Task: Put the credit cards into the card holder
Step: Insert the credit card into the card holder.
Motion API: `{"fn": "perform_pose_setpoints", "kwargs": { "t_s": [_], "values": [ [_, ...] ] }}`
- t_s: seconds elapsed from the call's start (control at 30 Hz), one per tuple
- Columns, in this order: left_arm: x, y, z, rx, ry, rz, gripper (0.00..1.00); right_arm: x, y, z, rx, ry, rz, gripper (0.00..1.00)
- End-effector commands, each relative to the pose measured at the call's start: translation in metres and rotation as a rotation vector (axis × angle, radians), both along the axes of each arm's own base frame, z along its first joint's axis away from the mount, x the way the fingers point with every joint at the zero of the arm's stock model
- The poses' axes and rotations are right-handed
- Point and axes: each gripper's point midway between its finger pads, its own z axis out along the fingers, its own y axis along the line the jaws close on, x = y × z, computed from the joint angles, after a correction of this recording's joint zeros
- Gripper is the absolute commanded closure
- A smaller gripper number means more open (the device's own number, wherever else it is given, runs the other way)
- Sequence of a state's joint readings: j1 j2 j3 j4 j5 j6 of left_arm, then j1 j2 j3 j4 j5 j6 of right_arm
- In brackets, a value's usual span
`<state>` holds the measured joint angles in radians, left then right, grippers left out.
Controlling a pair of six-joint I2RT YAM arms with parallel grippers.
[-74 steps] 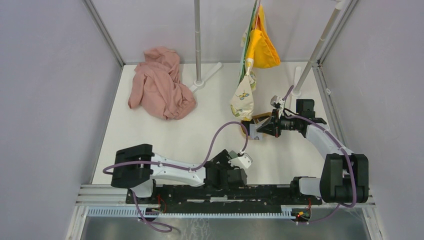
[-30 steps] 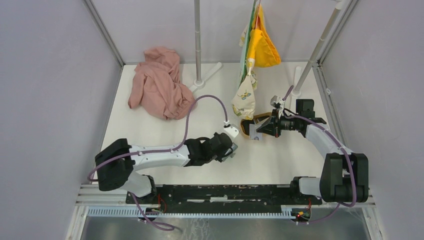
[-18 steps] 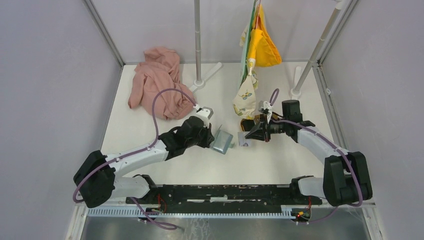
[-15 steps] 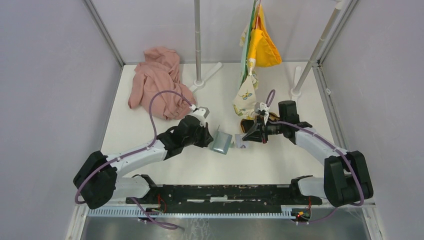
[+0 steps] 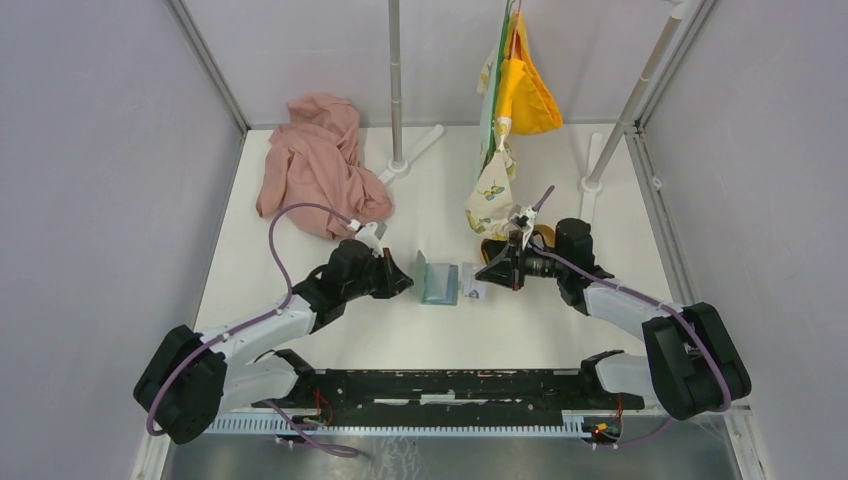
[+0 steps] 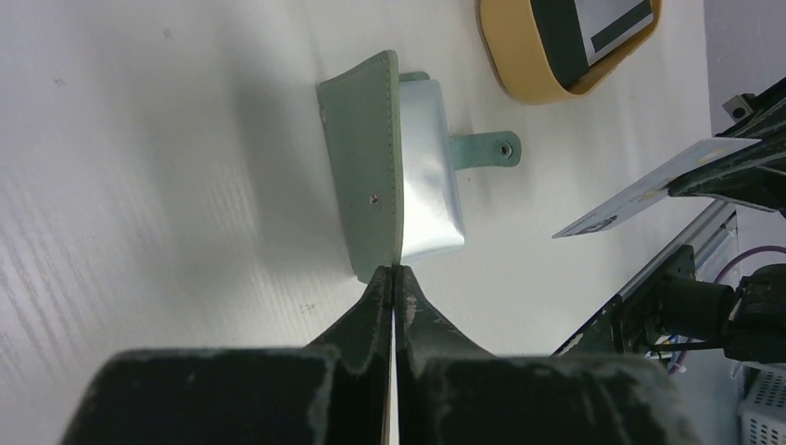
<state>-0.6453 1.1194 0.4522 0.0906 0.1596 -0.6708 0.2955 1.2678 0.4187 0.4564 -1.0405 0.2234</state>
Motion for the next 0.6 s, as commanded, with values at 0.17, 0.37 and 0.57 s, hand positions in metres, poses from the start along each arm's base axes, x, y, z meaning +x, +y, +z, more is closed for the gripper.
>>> {"fn": "perform_pose_setpoints", "kwargs": {
  "t_s": [0.17, 0.37, 0.57],
  "values": [
    [-0.005, 0.022, -0.007, 0.012, 0.008, 0.102, 0.98, 0.029, 0.03, 0.045, 0.101, 0.034, -0.139, 1.0],
    [-0.011, 0.027, -0.01, 0.019, 0.012, 0.107, 0.98, 0.05, 0.026, 0.01, -0.056, 0.07, -0.333, 1.0],
    [-0.011, 0.025, -0.012, 0.017, 0.016, 0.093, 0.98, 0.056, 0.018, -0.004, -0.105, 0.073, -0.443, 1.0]
  ]
}}
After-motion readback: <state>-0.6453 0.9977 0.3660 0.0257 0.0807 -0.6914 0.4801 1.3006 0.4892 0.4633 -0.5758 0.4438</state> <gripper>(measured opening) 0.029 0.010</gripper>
